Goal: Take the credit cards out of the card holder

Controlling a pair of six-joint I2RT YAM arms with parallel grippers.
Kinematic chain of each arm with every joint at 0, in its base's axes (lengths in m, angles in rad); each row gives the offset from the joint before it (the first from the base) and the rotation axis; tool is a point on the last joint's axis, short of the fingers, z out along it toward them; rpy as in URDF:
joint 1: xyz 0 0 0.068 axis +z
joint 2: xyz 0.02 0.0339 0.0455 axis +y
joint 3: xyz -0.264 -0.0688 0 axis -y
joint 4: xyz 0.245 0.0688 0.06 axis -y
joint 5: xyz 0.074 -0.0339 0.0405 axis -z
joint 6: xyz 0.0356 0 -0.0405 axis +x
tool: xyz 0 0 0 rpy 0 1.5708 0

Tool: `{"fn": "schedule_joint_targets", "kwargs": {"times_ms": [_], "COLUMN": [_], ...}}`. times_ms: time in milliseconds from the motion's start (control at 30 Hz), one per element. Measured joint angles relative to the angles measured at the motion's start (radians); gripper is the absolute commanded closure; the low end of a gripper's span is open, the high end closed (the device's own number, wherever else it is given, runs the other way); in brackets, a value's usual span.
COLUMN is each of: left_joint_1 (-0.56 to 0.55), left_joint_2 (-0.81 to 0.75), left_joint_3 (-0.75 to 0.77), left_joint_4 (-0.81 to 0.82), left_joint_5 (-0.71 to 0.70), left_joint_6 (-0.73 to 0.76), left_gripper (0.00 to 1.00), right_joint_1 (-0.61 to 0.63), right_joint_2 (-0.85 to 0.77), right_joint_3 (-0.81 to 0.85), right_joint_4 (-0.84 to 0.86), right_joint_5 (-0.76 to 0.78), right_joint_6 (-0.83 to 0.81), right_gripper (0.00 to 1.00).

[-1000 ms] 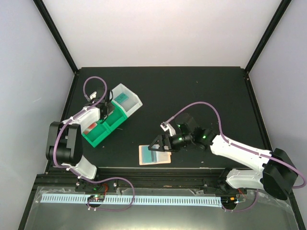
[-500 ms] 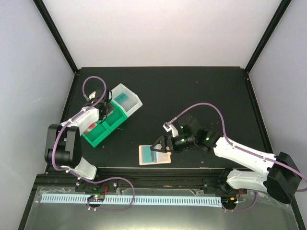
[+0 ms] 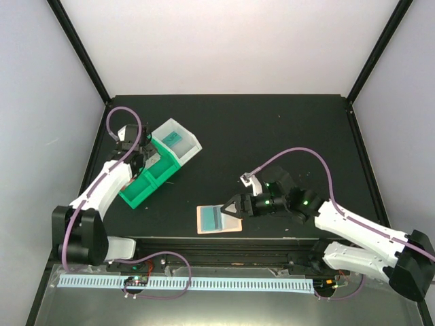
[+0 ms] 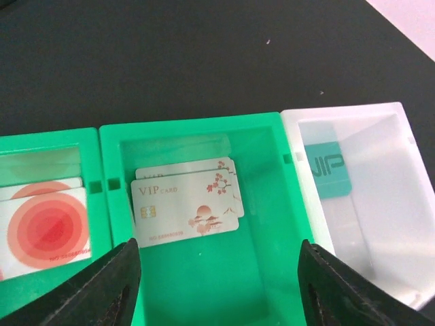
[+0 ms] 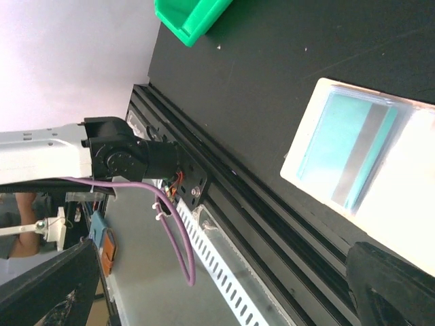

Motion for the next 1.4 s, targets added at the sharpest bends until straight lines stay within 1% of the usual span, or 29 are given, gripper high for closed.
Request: {"fn": "schedule_joint_targets", "kwargs": {"times_ms": [233,267,400,533,600,700,833,900,967,1033,1200,1267,1400], "left_joint_1": [-0.002,-0.002,-0.006,-0.006,-0.006,-0.006,-0.008,-0.019,-0.036,-0.061,-0.154,-0.183,-0.243], "left_joint_2": [-0.154,-0.177,-0.277,-0.374,-0.407,-0.47,-0.55,-0.578,-0.604,-0.626,-0.703,-0.724,-0.741], "left_joint_3": [-0.072,-0.082,-0.129,-0.174,-0.186,-0.222,-0.304,-0.35,-0.396,-0.427,-0.507,-0.535,-0.597], "left_joint_4": [-0.043,-0.05,-0.078,-0.095,-0.107,-0.106,-0.095,-0.09,-0.08,-0.078,-0.044,-0.017,0.045], "left_joint_5": [0.031,0.042,0.098,0.209,0.285,0.443,0.65,0.744,0.821,0.871,0.945,0.958,0.965], "left_joint_6": [0.055,0.062,0.086,0.158,0.194,0.244,0.264,0.261,0.254,0.246,0.198,0.173,0.121], "left_gripper": [0.03,0.01,0.01,0.01,0.05,0.13,0.21,0.22,0.23,0.23,0.23,0.22,0.18], "right_joint_1": [0.0,0.0,0.0,0.0,0.0,0.0,0.0,0.0,0.0,0.0,0.0,0.002,0.024], "right_joint_2": [-0.112,-0.135,-0.199,-0.216,-0.219,-0.228,-0.211,-0.186,-0.156,-0.119,-0.023,0.009,0.085], "right_joint_3": [-0.013,-0.021,-0.039,-0.029,-0.029,-0.035,-0.049,-0.061,-0.084,-0.107,-0.127,-0.134,-0.136], "right_joint_4": [-0.041,-0.043,-0.063,-0.104,-0.117,-0.116,-0.098,-0.072,-0.032,-0.001,0.067,0.105,0.167], "right_joint_5": [0.099,0.12,0.192,0.239,0.259,0.277,0.284,0.28,0.269,0.257,0.235,0.231,0.231], "right_joint_6": [-0.002,-0.003,-0.019,-0.057,-0.069,-0.072,-0.076,-0.065,-0.048,-0.028,0.0,0.013,0.034], "right_gripper": [0.0,0.0,0.0,0.0,0.0,0.01,0.27,0.36,0.49,0.59,0.71,0.73,0.73]}}
